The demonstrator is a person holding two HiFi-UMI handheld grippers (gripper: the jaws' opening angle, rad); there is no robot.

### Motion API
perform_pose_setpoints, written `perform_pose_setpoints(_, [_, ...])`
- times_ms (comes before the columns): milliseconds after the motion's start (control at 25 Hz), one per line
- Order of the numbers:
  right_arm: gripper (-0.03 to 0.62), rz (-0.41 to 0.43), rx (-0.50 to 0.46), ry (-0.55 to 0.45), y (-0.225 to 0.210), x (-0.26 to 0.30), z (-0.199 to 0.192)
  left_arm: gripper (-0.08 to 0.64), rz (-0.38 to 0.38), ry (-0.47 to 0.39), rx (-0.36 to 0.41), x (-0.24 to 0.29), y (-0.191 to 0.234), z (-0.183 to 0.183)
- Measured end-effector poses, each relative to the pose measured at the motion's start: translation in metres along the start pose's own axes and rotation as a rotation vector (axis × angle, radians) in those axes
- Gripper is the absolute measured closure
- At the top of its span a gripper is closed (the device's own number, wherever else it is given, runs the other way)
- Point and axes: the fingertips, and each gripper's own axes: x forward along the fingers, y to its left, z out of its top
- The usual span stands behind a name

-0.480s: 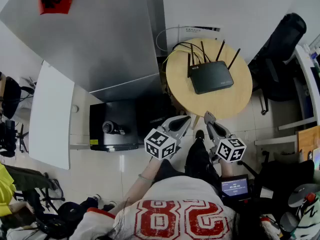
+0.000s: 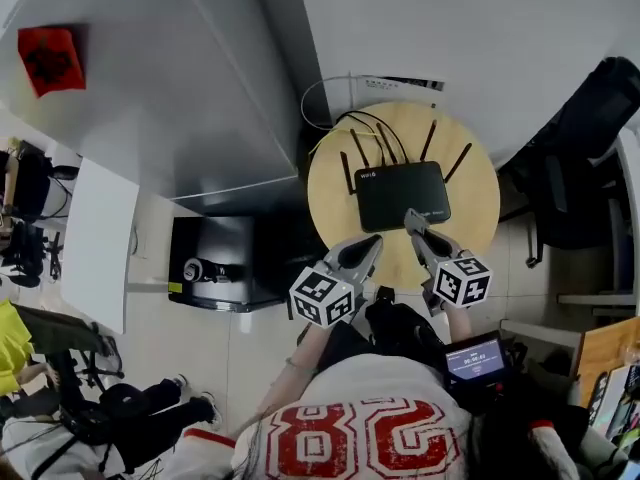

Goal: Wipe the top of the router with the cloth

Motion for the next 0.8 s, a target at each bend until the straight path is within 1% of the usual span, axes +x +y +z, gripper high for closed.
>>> perform_pose_setpoints(160, [0.554,0.079,-0.041,0.059,-0.003,0.032,0.003,0.558,0.063,0.042,-0.016,0.003,0.008,-0.012])
perform_pose_setpoints(360, [0.554,0.158,-0.077,0.130,0.006,0.073,-0.001,0.558,0.230,0.005,-0.041,-0.025,0.047,0.000])
perform_pose_setpoints(440, [0.554,0.161,-0.079,0.144,0.007,0.089,0.001,0.558,0.265,0.001,-0.055,-0.035,0.059,0.003])
perform_pose_setpoints(600, [0.554,0.149,-0.091,0.183,0.002,0.121,0.009,0.558,0.265,0.012,-0.072,-0.033,0.076,0.006])
perform_pose_setpoints(800, [0.554,0.140,-0.096,0.238,-0.008,0.156,0.012,0.558,0.244,-0.002,-0.037,-0.022,0.091,0.029])
